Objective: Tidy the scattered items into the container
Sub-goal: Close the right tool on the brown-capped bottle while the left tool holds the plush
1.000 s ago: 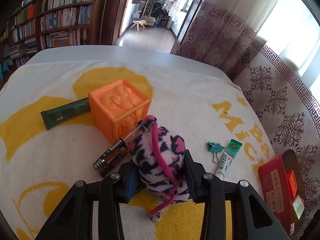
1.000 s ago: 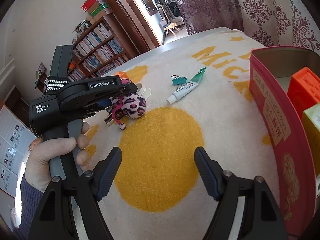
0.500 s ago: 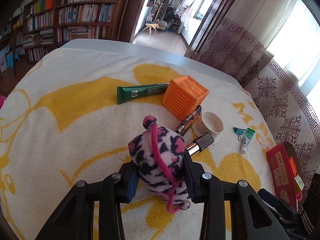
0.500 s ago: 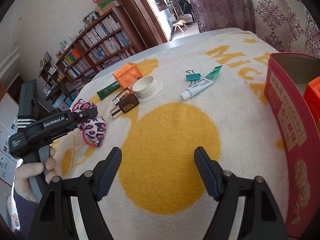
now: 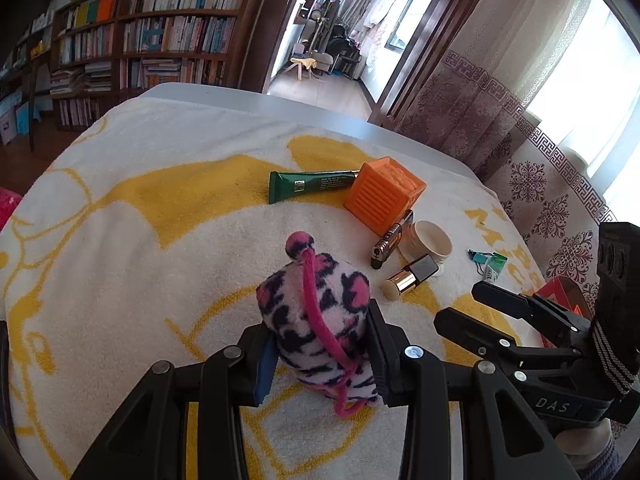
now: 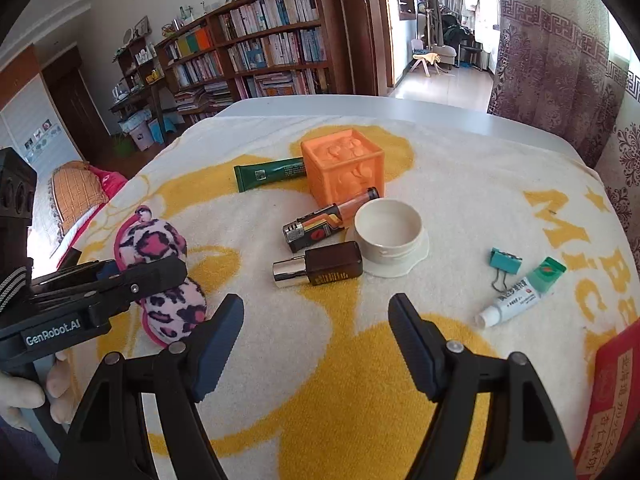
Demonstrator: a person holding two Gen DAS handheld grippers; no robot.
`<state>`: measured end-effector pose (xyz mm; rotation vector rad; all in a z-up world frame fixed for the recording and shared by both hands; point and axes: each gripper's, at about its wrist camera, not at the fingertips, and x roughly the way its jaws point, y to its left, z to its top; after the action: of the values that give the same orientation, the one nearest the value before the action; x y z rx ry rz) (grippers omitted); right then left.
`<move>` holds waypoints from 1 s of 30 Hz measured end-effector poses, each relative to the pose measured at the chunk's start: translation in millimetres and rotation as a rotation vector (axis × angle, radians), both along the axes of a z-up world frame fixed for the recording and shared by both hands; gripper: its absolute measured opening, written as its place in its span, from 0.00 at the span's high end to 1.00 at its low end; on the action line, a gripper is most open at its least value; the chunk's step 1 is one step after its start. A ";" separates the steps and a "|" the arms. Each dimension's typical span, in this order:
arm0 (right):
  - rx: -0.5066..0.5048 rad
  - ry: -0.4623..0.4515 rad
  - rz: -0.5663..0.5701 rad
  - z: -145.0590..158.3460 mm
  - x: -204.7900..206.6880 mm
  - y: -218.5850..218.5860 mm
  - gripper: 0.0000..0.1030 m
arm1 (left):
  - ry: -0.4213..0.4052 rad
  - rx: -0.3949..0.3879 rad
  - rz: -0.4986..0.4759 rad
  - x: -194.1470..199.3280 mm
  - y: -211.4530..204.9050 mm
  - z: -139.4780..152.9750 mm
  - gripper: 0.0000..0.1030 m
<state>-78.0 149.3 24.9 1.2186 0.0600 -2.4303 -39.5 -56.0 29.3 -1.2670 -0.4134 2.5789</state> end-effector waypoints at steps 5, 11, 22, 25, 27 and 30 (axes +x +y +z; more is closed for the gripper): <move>0.013 -0.022 0.024 -7.2 -24.2 -9.3 0.24 | -0.004 0.028 0.004 1.3 -2.3 0.8 0.61; 0.045 -0.032 0.075 -12.9 -33.6 -24.2 0.24 | 0.008 0.050 0.024 3.2 -9.4 4.8 0.61; 0.077 -0.010 0.062 -19.6 -25.9 -29.8 0.36 | -0.015 0.035 0.025 0.2 -6.6 -2.2 0.61; 0.052 -0.015 0.043 -16.7 -14.9 -25.6 0.36 | -0.010 0.031 0.022 1.4 -5.4 -1.1 0.61; 0.030 -0.013 0.025 -13.5 -5.6 -20.6 0.36 | -0.006 0.029 0.018 2.2 -4.6 -0.2 0.61; -0.012 -0.004 -0.013 -4.5 11.7 -8.4 0.36 | -0.003 0.028 0.011 3.0 -2.3 0.3 0.61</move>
<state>-66.3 140.9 20.3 1.2220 0.0359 -2.4357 -36.5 -58.3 29.6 -1.2633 -0.4564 2.5714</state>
